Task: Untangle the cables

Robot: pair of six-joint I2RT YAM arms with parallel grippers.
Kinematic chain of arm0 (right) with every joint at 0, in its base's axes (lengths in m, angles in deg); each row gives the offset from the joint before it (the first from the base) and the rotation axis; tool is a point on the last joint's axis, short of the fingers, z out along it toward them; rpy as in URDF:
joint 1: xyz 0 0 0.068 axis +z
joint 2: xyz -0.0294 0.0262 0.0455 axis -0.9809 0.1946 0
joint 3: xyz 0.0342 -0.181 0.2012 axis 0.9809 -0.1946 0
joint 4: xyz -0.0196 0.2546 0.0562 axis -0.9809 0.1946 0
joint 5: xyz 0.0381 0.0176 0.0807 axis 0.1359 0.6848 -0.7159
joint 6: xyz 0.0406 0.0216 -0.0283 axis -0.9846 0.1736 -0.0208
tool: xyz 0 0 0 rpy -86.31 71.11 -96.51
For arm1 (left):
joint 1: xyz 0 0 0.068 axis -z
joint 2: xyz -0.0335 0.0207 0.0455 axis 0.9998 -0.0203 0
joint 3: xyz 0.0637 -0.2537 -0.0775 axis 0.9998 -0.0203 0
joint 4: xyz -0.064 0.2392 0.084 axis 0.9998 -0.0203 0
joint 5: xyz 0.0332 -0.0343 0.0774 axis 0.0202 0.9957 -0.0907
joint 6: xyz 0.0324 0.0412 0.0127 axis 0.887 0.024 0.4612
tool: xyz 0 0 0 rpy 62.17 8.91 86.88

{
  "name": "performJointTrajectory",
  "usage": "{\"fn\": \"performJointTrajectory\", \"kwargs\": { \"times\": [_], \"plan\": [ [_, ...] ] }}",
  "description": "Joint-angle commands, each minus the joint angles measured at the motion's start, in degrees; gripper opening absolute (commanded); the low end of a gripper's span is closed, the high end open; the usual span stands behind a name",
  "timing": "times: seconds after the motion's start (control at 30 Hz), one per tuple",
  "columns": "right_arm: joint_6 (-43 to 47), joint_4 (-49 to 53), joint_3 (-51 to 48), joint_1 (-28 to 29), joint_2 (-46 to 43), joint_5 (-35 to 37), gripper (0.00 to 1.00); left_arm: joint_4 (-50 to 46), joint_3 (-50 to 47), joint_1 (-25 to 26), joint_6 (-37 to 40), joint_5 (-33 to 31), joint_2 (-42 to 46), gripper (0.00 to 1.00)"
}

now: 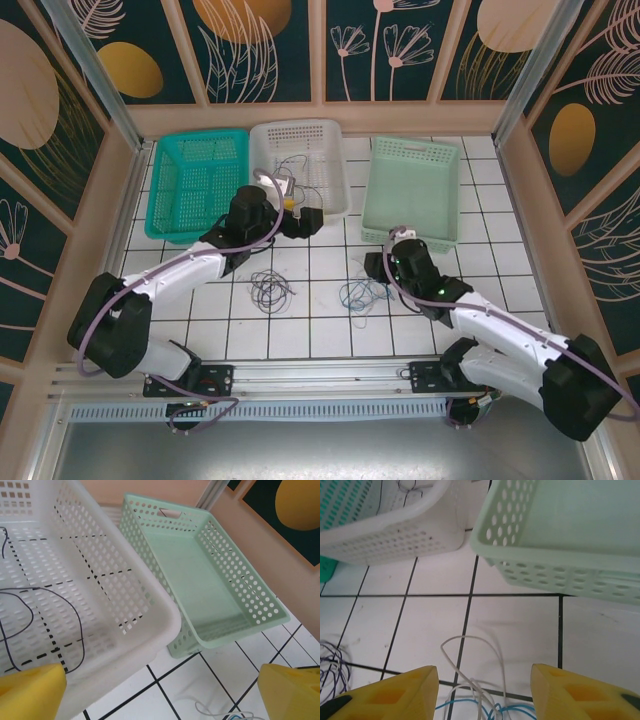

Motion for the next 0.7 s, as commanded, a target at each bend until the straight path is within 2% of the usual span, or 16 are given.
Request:
{"fn": "performJointTrajectory", "kwargs": {
  "times": [0.0,0.1,0.27,0.53,0.67],
  "plan": [
    [1.7,4.5,2.0,-0.3,2.6,-4.1,0.51,3.0,-1.4,0.3,-1.0,1.1,2.4,0.98],
    [1.8,4.9,2.7,-0.3,5.2,-5.3,0.5,3.0,-1.9,0.3,-0.5,0.3,3.4,0.98],
    [3.2,5.8,5.1,-0.2,9.0,-5.6,0.4,3.3,-2.2,0.3,-0.2,-0.2,3.7,0.98],
    [2.8,6.8,5.0,0.3,5.4,-2.9,0.11,3.6,-2.8,0.3,-0.7,-1.0,3.4,0.99],
    [2.5,7.1,5.0,0.5,2.5,-3.2,0.01,3.5,-2.5,0.3,-0.6,-1.1,2.8,0.99]
  ]
}}
